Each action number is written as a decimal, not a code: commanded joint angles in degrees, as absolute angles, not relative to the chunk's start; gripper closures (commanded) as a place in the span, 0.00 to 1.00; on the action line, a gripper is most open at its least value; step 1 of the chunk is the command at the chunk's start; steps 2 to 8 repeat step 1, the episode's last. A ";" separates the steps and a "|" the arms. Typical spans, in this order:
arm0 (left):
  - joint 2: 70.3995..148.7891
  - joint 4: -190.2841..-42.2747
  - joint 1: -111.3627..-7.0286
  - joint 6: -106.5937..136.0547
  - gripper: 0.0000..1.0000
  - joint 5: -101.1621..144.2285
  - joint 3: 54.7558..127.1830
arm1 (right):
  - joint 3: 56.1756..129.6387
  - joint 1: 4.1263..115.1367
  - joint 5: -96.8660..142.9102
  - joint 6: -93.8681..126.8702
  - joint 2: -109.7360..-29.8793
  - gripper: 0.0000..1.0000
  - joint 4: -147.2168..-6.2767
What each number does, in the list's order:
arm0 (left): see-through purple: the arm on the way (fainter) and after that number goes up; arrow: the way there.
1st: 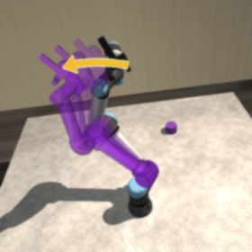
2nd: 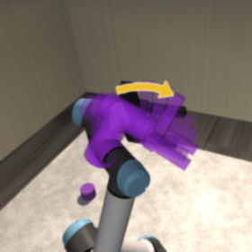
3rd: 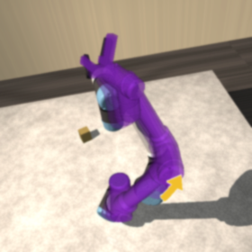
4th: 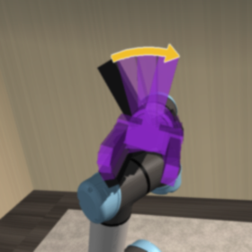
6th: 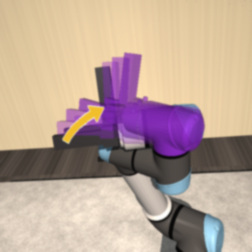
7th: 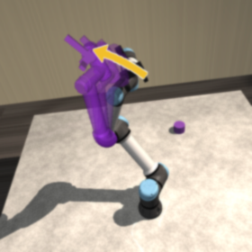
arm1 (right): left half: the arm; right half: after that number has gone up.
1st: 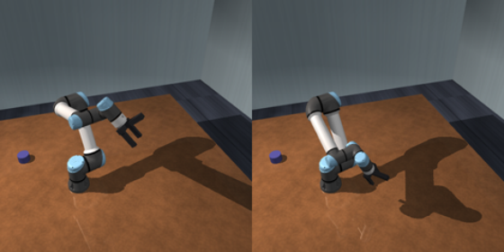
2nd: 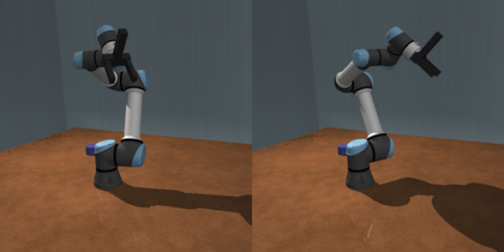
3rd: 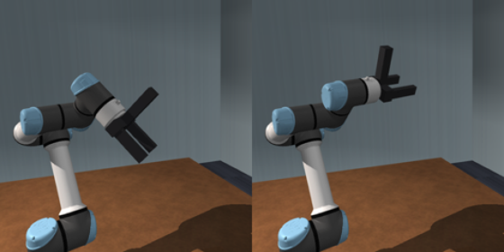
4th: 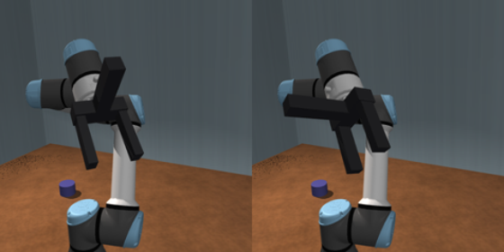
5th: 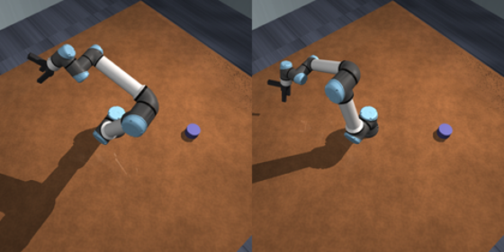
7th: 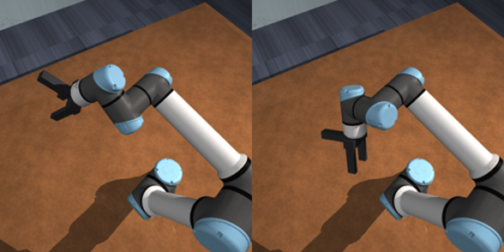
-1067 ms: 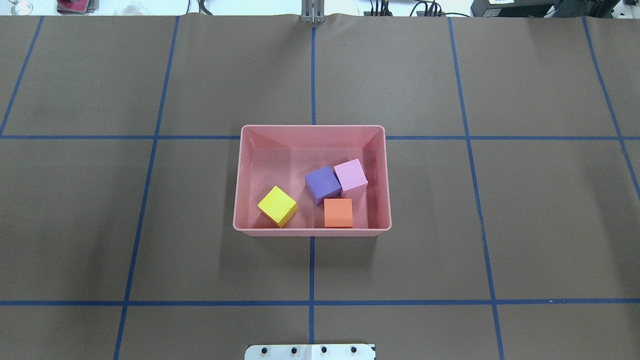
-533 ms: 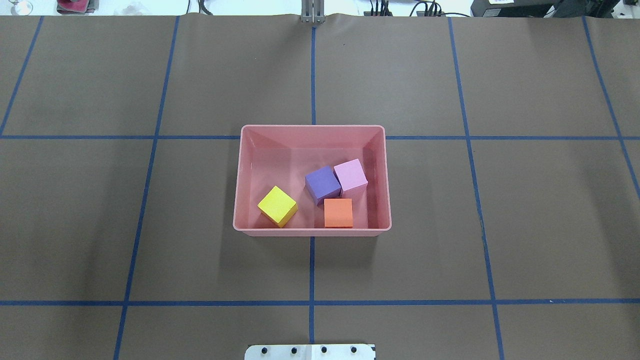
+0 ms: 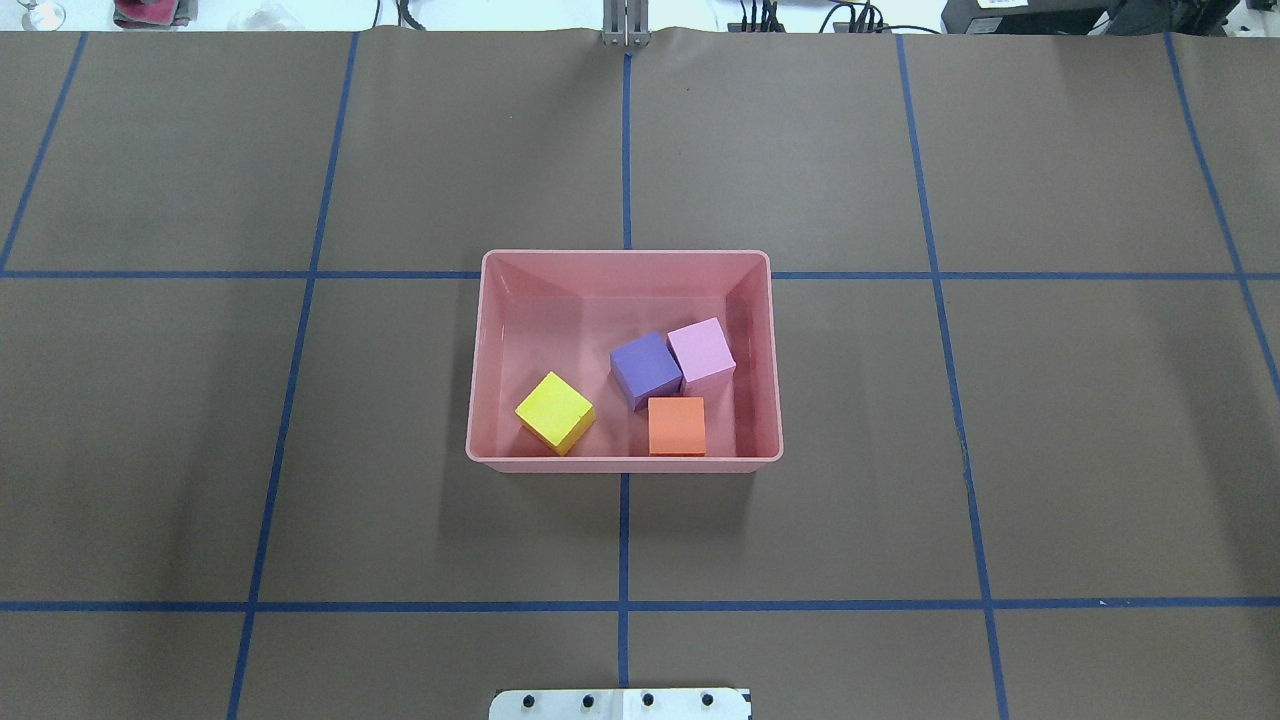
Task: Place blocks into pink bin with both arms
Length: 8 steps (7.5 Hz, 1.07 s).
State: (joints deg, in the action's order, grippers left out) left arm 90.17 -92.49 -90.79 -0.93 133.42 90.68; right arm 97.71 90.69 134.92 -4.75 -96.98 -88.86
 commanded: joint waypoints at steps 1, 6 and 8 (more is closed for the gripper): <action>90.18 -92.55 -90.79 -1.14 0.00 133.42 90.62 | 97.73 90.70 135.00 -4.66 -96.94 0.00 -88.86; 90.18 -92.55 -90.79 -1.14 0.00 133.42 90.62 | 97.73 90.70 135.00 -4.66 -96.94 0.00 -88.86; 90.18 -92.55 -90.79 -1.14 0.00 133.42 90.62 | 97.73 90.70 135.00 -4.66 -96.94 0.00 -88.86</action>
